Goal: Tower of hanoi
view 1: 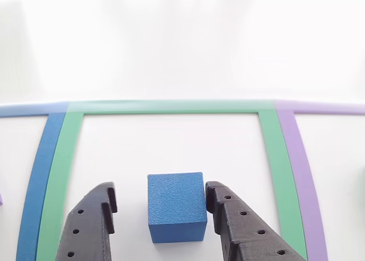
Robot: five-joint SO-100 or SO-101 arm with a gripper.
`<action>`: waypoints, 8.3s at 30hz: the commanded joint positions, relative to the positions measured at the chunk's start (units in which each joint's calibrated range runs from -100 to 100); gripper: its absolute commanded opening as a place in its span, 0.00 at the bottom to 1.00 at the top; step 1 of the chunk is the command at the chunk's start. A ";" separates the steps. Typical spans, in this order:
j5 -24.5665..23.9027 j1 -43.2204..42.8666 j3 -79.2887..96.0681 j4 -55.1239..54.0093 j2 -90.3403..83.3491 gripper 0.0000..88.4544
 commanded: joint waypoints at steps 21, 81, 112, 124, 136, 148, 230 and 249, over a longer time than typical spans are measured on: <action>0.39 5.01 -7.45 63.61 -53.44 0.00; 0.39 28.95 6.36 34.80 -45.43 0.40; 0.39 25.67 -11.36 -1.87 4.90 0.41; 0.39 23.99 -12.54 -3.73 9.78 0.41; 0.39 23.00 -12.81 -4.30 10.50 0.31; 0.39 22.62 -13.18 -4.30 10.50 0.19; -13.58 -18.25 -78.60 146.98 -51.51 0.07; 0.39 -20.38 -23.26 82.06 -55.52 0.07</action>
